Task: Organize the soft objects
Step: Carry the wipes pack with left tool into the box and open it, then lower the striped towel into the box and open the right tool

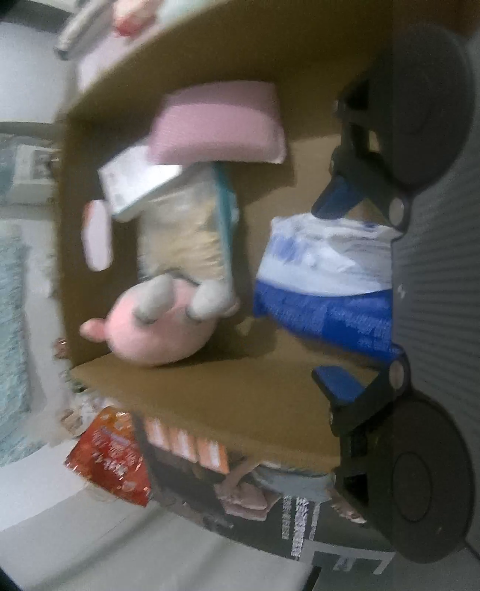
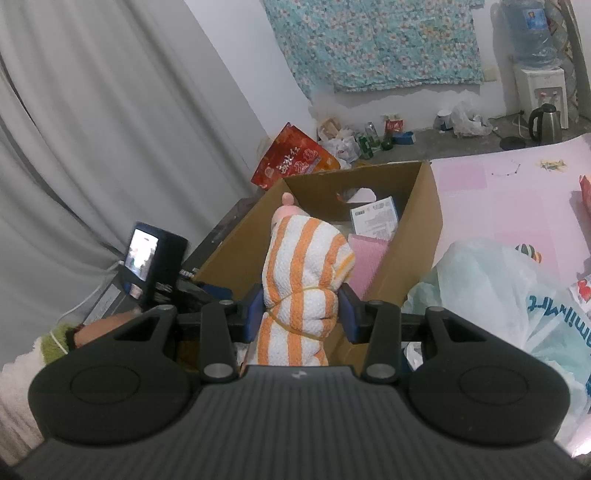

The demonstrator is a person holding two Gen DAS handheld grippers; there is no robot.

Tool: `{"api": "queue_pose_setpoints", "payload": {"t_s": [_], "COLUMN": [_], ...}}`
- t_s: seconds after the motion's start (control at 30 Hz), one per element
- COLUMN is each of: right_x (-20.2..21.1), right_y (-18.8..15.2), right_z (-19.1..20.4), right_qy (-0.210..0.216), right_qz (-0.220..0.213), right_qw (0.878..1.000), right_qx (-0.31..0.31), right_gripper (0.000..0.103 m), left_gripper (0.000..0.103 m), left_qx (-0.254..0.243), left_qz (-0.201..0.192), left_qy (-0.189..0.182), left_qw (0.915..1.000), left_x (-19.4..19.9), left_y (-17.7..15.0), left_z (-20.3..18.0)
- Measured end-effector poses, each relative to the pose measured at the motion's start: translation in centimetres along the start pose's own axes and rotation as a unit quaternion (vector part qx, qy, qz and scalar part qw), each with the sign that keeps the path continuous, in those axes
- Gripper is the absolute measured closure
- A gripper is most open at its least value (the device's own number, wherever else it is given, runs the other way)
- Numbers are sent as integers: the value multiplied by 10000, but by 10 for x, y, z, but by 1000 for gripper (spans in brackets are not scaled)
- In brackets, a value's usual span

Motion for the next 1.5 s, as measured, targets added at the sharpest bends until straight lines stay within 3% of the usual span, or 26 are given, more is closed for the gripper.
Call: {"api": "queue_pose_setpoints", "payload": {"t_s": [0.1, 0.17, 0.23, 0.3, 0.37, 0.53, 0.57, 0.6, 0.73, 0.83, 0.9, 1.1, 1.2, 1.3, 1.5], "right_x": [-2, -3, -4, -5, -5, 2, 4, 6, 12, 7, -2, -52, -90, -129, -202], "right_y": [0, 0, 0, 0, -2, -5, -5, -5, -3, 1, 4, 23, 33, 35, 23], "right_z": [1, 2, 1, -1, -1, -4, -5, -6, -13, -15, -14, 7, 17, 29, 28], "right_qy": [34, 51, 68, 77, 87, 30, 11, -16, -131, -118, -30, 274, 302, 37, -588], "right_qz": [-13, -44, -57, -56, -43, -52, -65, -82, -111, -60, 41, 572, 970, 1278, 1805], "right_qw": [10000, 10000, 10000, 10000, 9999, 10000, 10000, 9999, 9998, 9998, 9998, 9975, 9938, 9911, 9801], "right_qx": [9, 24, 18, -10, -33, -60, -66, -74, -70, -130, -217, -311, -443, -377, -583], "right_gripper": [62, 62, 62, 62, 62, 62, 62, 62, 62, 62, 62, 62, 62, 62, 61], "left_gripper": [14, 20, 26, 35, 35, 38, 38, 45, 44, 31, 29, 27, 24, 22, 21], "left_qx": [217, 411, 705, 961, 1019, 1268, 1311, 1343, 1632, 1661, 1662, 1842, 1898, 1948, 2060], "left_qz": [-274, -295, -110, 189, 437, 987, 933, 827, 564, 178, 30, -472, -858, -1155, -1270], "left_qy": [-219, -756, -1554, -2248, -2509, -2428, -2285, -2100, -1807, -1694, -1666, -1615, -1249, -889, -670], "left_qw": [9991, 9959, 9853, 9695, 9617, 9567, 9602, 9649, 9683, 9713, 9719, 9684, 9701, 9699, 9680], "left_x": [25, 37, 42, 37, 25, -18, -23, -27, -30, -18, -9, 31, 54, 68, 77], "left_y": [-3, -9, -15, -23, -27, -25, -22, -17, -5, -2, -1, -4, -7, -6, -14], "left_z": [8, 10, 10, 4, -6, -17, -14, -9, 9, 16, 19, 38, 50, 59, 74]}}
Point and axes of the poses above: each gripper's, at about its wrist camera, not at the fingertips, and x roughly against the way its jaws point, z to its left, y to its top, the point moved 4 cm from there along -x, roughly the way its jaws point, and after that the axes turned 3 degrees about z, right-handed, at the moved point
